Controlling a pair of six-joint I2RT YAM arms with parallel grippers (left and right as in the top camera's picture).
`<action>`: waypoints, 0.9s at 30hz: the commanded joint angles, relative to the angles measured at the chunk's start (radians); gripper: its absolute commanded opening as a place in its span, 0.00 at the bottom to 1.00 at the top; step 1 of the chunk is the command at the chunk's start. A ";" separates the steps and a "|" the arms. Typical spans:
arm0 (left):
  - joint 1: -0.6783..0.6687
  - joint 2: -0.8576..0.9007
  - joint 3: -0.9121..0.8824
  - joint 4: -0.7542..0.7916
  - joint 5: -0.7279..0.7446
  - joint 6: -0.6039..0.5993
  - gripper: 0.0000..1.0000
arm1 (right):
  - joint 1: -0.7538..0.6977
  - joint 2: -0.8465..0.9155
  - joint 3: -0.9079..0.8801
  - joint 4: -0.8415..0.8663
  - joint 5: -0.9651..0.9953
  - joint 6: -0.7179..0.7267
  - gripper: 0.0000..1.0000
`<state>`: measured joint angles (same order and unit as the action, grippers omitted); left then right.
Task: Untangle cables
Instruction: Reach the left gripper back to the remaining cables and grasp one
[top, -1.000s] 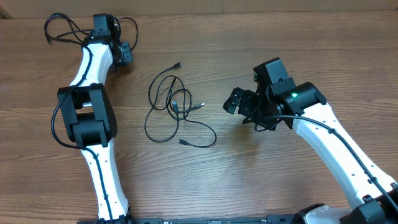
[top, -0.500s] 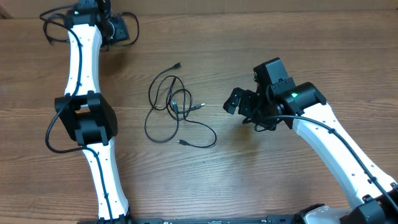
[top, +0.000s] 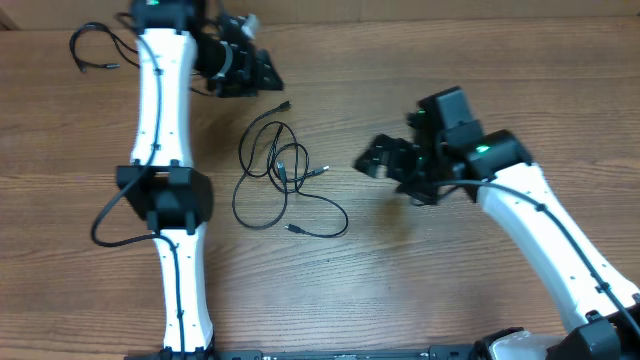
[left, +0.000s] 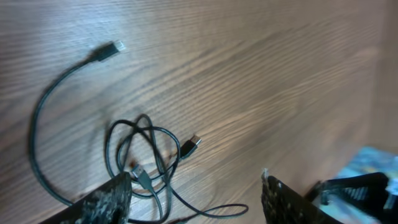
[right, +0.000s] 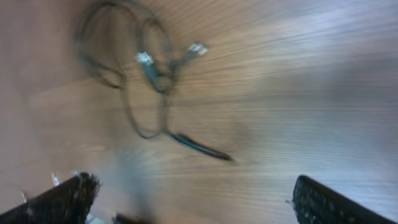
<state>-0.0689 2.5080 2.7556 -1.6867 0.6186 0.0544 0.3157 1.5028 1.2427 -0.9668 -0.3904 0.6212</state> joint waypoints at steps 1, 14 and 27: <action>-0.069 -0.132 -0.042 -0.003 -0.140 -0.084 0.68 | -0.201 -0.010 0.028 -0.113 0.007 -0.053 1.00; -0.233 -0.586 -0.964 0.373 -0.571 -0.251 0.72 | -0.480 -0.010 0.027 -0.255 -0.011 -0.051 0.97; -0.238 -0.475 -1.061 0.604 -0.597 -0.278 0.04 | -0.359 -0.010 0.027 -0.233 -0.014 -0.051 1.00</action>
<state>-0.3000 2.0232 1.6680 -1.0725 0.0277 -0.2123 -0.0631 1.5028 1.2480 -1.2053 -0.3992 0.5751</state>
